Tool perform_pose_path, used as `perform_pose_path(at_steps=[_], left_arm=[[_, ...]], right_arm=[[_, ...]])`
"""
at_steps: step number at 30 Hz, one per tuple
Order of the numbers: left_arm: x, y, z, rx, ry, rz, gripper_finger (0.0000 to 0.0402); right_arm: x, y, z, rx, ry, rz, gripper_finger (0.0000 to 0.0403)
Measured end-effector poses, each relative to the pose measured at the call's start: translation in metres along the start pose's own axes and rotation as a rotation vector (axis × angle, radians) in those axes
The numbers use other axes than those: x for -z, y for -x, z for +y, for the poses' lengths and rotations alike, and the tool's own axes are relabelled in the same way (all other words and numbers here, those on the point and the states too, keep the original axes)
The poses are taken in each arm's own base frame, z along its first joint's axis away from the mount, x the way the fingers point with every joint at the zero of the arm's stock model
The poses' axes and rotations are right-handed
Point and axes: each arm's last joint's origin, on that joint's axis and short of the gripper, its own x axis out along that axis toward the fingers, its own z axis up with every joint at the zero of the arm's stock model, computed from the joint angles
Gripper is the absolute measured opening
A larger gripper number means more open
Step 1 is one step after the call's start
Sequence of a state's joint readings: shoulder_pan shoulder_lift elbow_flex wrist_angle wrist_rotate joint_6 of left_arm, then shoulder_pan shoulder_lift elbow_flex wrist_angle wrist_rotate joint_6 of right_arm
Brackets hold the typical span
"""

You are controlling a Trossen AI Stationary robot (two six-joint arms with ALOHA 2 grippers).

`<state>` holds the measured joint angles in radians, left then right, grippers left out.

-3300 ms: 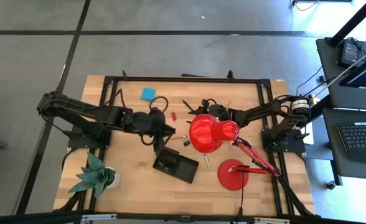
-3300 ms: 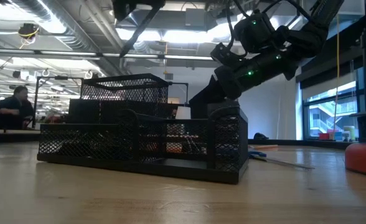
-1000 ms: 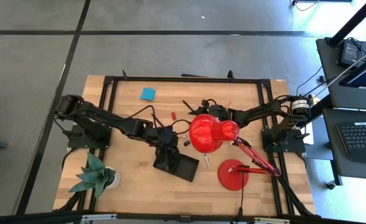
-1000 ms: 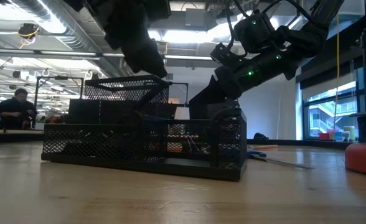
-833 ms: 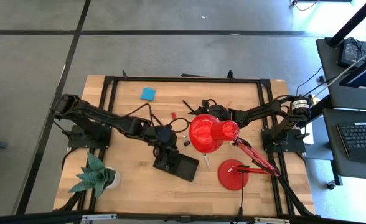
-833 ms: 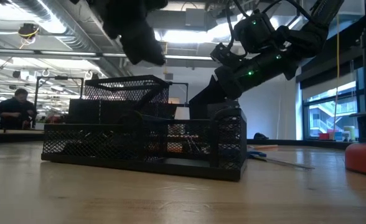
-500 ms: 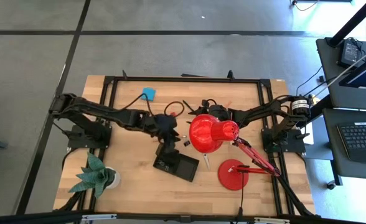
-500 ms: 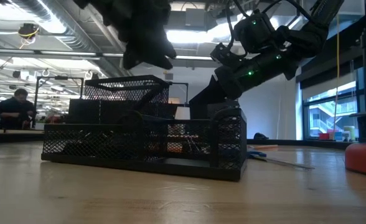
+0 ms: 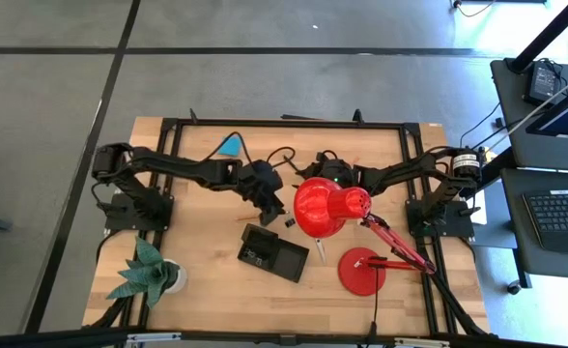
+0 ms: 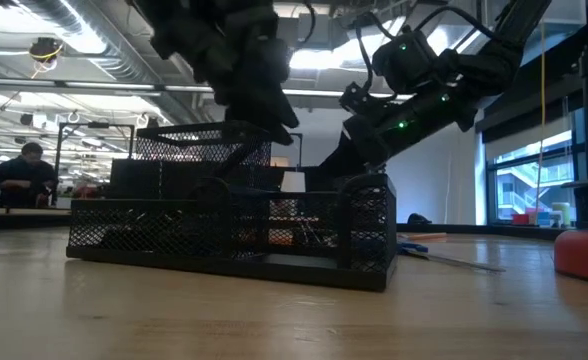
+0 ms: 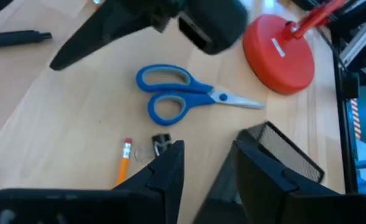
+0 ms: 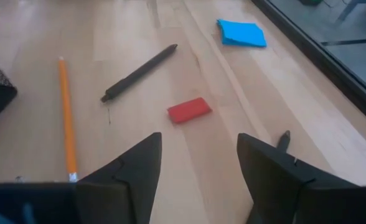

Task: Pick and place office supplies into organizer
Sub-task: Put the black clip binder into the desk organizer

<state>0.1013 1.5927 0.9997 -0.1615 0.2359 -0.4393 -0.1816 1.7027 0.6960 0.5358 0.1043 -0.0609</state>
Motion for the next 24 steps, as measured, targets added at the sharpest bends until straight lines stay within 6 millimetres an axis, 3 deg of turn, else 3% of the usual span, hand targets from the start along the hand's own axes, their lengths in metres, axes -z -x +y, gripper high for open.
perform_pose_path(at_steps=[12, 24], left_arm=[[0.005, -0.046, 0.029, 0.092, 0.032, 0.063, 0.0127], [0.016, -0.066, 0.042, 0.038, 0.063, 0.104, 0.0127]], right_arm=[[0.0, 0.0, -0.002, 0.005, -0.003, 0.003, 0.0212], [0.0, 0.0, -0.002, 0.005, 0.001, 0.004, 0.0212]])
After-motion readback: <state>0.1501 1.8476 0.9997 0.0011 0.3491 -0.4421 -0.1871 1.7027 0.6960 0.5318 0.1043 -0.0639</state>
